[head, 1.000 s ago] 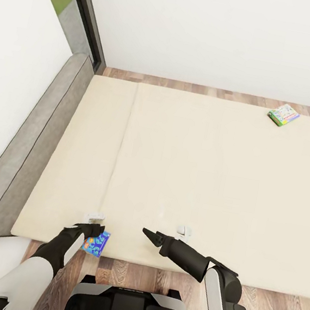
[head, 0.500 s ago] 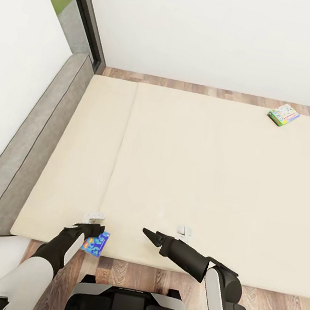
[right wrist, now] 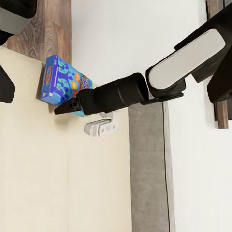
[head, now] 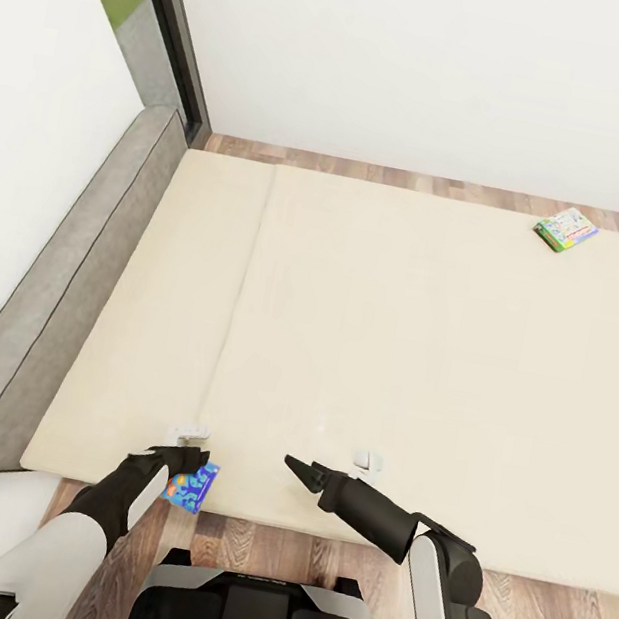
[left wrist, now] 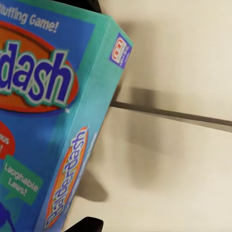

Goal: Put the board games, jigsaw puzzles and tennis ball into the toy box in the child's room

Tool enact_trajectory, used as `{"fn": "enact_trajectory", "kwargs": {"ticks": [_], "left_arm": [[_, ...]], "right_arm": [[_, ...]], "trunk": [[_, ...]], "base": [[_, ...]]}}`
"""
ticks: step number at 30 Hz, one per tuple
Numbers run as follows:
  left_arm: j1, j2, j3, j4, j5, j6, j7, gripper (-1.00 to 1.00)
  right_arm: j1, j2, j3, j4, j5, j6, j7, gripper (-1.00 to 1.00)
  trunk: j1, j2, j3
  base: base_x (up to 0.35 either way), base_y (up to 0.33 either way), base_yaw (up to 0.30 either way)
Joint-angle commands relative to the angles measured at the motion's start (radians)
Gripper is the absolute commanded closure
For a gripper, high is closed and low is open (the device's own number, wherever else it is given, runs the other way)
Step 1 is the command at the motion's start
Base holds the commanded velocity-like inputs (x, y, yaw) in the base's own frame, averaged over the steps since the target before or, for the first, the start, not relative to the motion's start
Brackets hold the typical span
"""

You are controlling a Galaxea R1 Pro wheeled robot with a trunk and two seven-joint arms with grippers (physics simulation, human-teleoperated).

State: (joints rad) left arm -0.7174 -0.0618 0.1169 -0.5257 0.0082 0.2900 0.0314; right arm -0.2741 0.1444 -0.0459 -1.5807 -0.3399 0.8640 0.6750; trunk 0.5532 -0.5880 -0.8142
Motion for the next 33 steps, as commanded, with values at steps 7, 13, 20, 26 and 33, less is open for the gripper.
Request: {"fn": "enact_trajectory", "kwargs": {"ticks": [7,13,20,26,33], "left_arm": [[0.001,-0.001,0.005,-0.002,0.001,0.006,0.001,-1.0],[0.0,-0.001,0.005,-0.003,0.001,0.006,0.001,-1.0],[0.0,-0.001,0.006,-0.002,0.001,0.006,0.001,-1.0],[0.001,0.0,0.006,-0.002,0.001,0.006,0.001,-1.0],[0.0,0.0,0.006,-0.002,0.001,0.006,0.001,-1.0]], "right_arm": [[0.0,0.001,-0.001,0.0,0.002,0.005,0.005,-1.0],[0.0,0.001,-0.002,0.001,0.003,0.004,0.005,-1.0],[0.0,0.001,-0.002,0.001,0.004,0.004,0.005,-1.0],[0.0,0.001,-0.002,0.0,0.004,0.004,0.005,-1.0],[0.0,0.001,-0.001,0.001,0.004,0.004,0.005,-1.0]], "trunk": [[0.0,-0.001,0.001],[0.0,-0.001,0.009],[0.0,-0.001,0.018],[0.0,-0.001,0.021],[0.0,-0.001,0.021]], "base": [[0.0,0.0,0.0],[0.0,0.0,0.0],[0.0,0.0,0.0],[0.0,0.0,0.0],[0.0,0.0,0.0]]}}
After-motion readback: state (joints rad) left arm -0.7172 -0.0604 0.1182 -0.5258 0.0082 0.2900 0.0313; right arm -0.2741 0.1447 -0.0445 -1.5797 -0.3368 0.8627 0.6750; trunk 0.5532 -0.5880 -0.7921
